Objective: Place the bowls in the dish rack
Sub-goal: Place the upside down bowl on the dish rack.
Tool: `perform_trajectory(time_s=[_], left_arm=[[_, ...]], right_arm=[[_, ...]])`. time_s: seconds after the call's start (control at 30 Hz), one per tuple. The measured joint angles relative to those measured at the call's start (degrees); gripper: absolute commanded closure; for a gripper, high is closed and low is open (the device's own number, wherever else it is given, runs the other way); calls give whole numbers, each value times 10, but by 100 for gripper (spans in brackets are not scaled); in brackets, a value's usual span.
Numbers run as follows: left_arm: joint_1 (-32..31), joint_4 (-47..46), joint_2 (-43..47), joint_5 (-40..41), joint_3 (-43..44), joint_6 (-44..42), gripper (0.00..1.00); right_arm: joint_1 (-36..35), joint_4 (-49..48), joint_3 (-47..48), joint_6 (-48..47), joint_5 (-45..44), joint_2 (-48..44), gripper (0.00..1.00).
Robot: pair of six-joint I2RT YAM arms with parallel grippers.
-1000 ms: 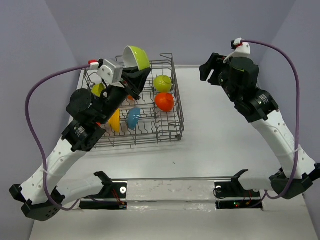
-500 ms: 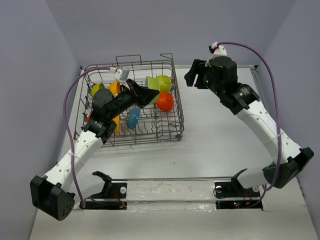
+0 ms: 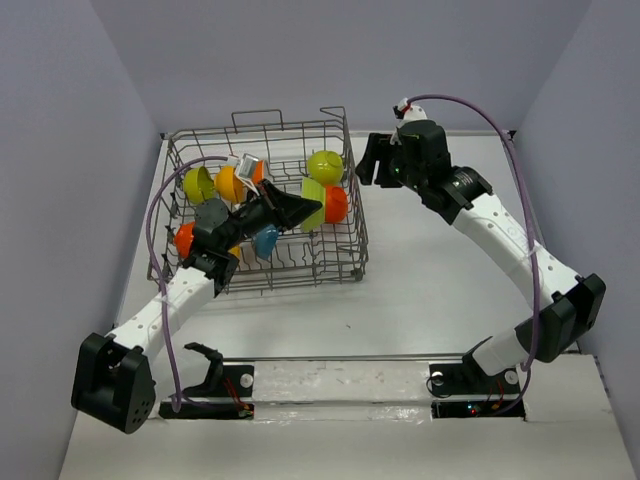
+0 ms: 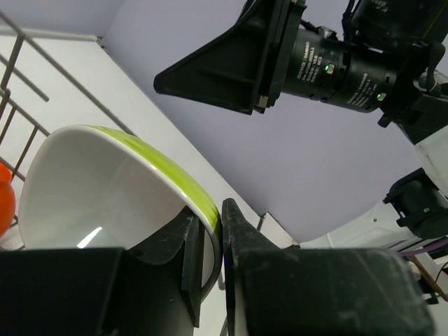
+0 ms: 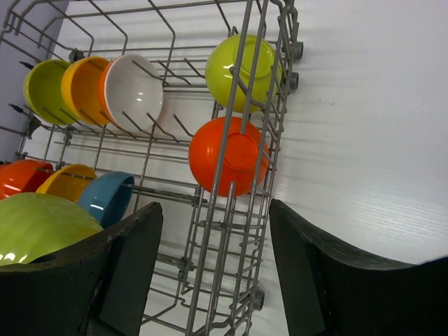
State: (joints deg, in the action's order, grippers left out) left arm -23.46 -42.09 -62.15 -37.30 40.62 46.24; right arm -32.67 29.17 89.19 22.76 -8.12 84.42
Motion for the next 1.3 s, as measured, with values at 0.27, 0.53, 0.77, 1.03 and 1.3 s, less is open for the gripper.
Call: perform_trajectory(time_s=[0.27, 0.53, 0.77, 1.03, 1.3], left_arm=[[7, -94, -32, -11, -56, 40, 100], [7, -202, -81, -7, -72, 73, 100], [7, -229, -119, 11, -94, 82, 100], [1, -223, -122, 39, -94, 56, 100], [-17, -214, -161, 56, -87, 40, 100]], right_arm=[[0, -6, 0, 2, 15, 28, 33], [-7, -10, 0, 7, 22, 58, 33], [-15, -14, 0, 8, 22, 73, 33], [-16, -14, 0, 8, 22, 80, 33], [-19, -14, 4, 8, 21, 80, 33]])
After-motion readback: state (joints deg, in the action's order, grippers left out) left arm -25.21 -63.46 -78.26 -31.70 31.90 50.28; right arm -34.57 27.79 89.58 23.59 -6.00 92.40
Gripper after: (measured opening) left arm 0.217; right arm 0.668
